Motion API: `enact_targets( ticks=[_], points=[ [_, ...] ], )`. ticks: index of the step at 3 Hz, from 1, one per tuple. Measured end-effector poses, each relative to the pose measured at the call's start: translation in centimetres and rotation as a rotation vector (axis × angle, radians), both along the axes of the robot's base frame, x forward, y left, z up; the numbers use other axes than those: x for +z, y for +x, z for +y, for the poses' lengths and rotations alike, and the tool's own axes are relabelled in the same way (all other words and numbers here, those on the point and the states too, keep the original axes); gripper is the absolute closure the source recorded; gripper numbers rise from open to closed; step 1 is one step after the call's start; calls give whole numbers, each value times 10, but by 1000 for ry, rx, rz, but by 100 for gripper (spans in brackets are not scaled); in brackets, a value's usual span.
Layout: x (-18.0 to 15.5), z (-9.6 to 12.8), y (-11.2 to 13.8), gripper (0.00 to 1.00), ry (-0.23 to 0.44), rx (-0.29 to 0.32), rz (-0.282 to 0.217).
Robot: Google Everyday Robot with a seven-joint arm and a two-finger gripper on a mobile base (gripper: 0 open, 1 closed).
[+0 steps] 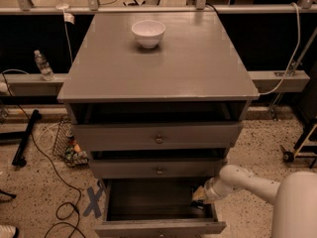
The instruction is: Pick rxbar blueberry from bottom drawer and place on counter
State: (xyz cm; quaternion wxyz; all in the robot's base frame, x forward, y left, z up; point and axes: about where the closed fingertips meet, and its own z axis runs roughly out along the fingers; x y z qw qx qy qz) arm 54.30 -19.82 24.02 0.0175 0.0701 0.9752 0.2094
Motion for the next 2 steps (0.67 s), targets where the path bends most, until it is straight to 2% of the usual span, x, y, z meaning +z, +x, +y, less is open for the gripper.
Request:
enact_targets(
  ticks=[1,2],
  points=[
    [0,0,-1,100,0,3,2],
    [8,4,-14,100,15,44,-1]
  ],
)
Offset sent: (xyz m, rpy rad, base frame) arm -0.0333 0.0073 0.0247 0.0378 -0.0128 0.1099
